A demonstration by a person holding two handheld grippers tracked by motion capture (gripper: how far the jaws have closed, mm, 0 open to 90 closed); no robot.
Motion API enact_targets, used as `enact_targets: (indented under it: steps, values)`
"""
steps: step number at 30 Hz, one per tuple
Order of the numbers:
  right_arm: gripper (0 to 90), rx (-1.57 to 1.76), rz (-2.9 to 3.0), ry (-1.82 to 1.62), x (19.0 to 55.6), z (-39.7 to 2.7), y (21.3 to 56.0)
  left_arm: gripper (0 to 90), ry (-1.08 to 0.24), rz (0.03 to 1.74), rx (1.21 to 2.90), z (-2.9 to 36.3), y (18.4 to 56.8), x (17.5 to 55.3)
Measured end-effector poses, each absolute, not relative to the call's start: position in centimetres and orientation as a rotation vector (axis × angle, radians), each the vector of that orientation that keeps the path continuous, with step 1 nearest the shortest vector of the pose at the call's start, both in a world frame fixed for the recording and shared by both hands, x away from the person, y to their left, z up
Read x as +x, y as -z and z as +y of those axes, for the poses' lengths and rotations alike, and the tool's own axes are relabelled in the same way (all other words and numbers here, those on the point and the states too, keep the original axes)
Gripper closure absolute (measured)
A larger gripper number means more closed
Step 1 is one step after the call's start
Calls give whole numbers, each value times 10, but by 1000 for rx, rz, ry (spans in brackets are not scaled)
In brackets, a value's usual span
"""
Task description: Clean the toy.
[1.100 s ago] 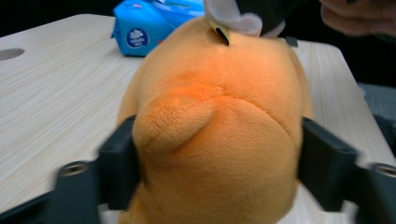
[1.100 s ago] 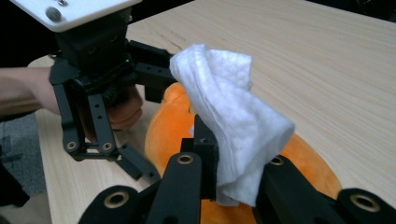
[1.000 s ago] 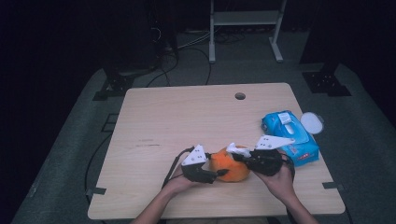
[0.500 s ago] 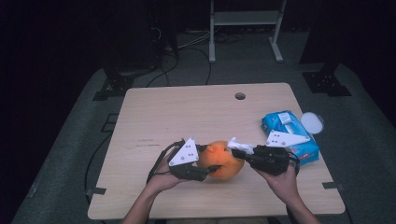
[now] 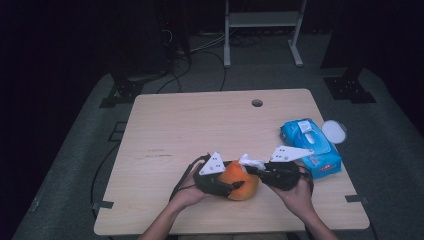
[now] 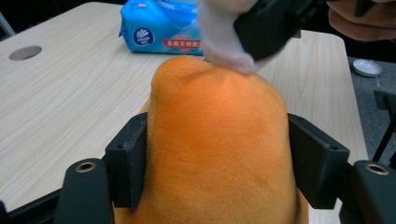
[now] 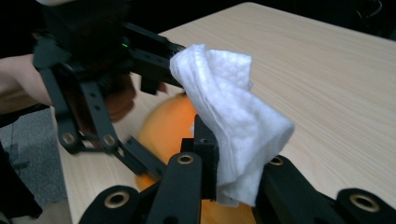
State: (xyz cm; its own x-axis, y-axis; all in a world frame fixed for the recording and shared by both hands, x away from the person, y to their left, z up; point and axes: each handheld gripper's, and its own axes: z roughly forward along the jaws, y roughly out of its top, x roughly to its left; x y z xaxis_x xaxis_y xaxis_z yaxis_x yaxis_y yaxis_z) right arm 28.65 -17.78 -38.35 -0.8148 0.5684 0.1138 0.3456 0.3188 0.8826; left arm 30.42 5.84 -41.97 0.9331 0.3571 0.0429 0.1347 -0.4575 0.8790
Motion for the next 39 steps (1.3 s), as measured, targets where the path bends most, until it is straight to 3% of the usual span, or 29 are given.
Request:
enact_targets:
  steps: [10,18,23,25,27,33,39]
  values:
    - [832,886,2417,-1438,291,-183,396,105,-197,354,1994,79,414,315]
    - [832,942,2404,-1449,296,-197,398,73,-14,413,1963,100,442,332]
    - [831,976,2397,-1473,299,-202,400,94,62,394,1950,87,456,331]
    - [832,993,2380,-1499,299,-203,399,240,40,407,1936,85,449,329]
    - [833,1001,2352,-1529,297,-205,394,307,-11,391,1915,83,434,324]
    - [834,985,2253,-1682,292,-220,370,307,-101,339,1845,87,394,311]
    - [834,1015,2296,-1629,297,-216,381,299,-105,362,1872,93,400,314]
